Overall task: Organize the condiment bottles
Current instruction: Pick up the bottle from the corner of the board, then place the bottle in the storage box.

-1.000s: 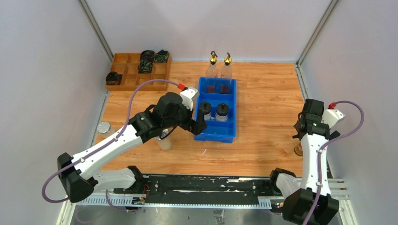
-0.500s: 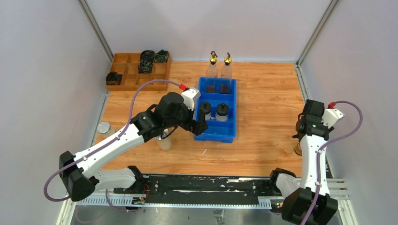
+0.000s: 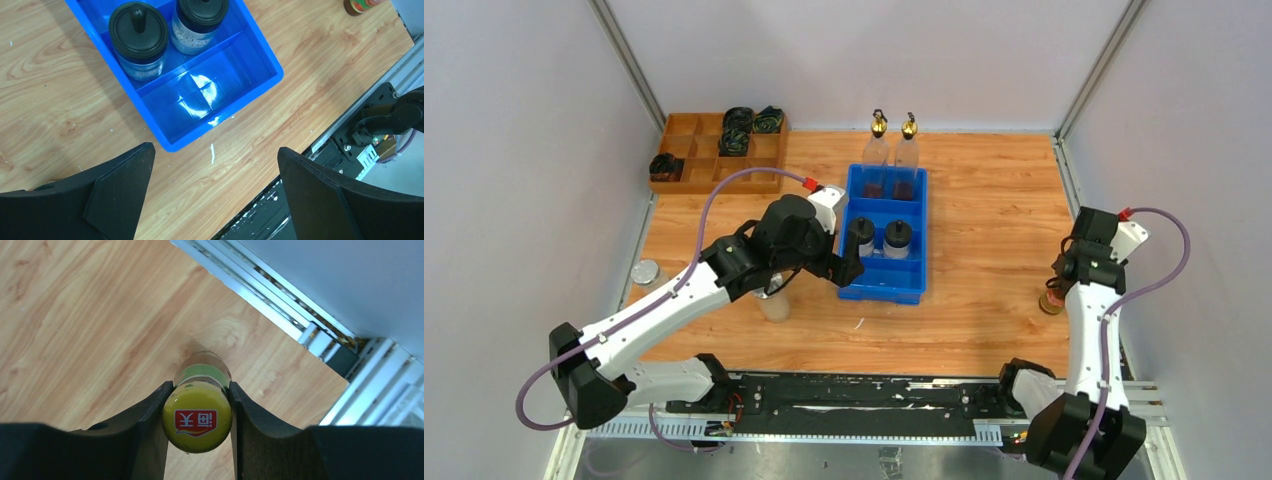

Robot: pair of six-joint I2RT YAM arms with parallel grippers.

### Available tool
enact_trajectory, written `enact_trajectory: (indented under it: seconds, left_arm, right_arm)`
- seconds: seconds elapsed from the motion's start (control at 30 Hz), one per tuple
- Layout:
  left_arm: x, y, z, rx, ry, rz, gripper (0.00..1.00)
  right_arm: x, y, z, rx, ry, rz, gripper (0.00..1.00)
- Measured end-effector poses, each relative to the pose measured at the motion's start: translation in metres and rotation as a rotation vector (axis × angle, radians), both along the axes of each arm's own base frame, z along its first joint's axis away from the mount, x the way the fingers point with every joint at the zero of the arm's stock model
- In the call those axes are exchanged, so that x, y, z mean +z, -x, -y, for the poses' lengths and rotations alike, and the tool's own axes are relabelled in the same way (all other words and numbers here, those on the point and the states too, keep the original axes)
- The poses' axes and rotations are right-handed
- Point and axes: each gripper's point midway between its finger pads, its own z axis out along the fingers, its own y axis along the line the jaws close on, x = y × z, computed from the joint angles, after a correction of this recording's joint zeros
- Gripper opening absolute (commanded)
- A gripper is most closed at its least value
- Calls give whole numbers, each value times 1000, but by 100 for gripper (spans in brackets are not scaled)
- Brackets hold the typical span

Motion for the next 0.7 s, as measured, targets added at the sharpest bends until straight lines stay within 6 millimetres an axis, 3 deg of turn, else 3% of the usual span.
enact_trajectory:
  seconds: [0.13, 0.27, 0.43, 0.53, 0.7]
  left_arm:
    - [3, -2, -3, 25, -7, 2, 100]
    - [3, -5, -9, 61, -21, 2, 100]
    - [3, -6, -19, 100, -46, 6, 100]
    - [8, -9, -23, 123, -57, 18, 100]
    - [16, -12, -27, 141, -63, 33, 100]
  right_arm:
    - [0, -32, -8, 69, -37, 24, 0]
    - [2, -78, -30, 187, -49, 20, 0]
    - [6, -146, -88, 394, -51, 15, 0]
    - [7, -168, -125, 504, -56, 5, 0]
    - [8, -183, -174, 642, -54, -28, 0]
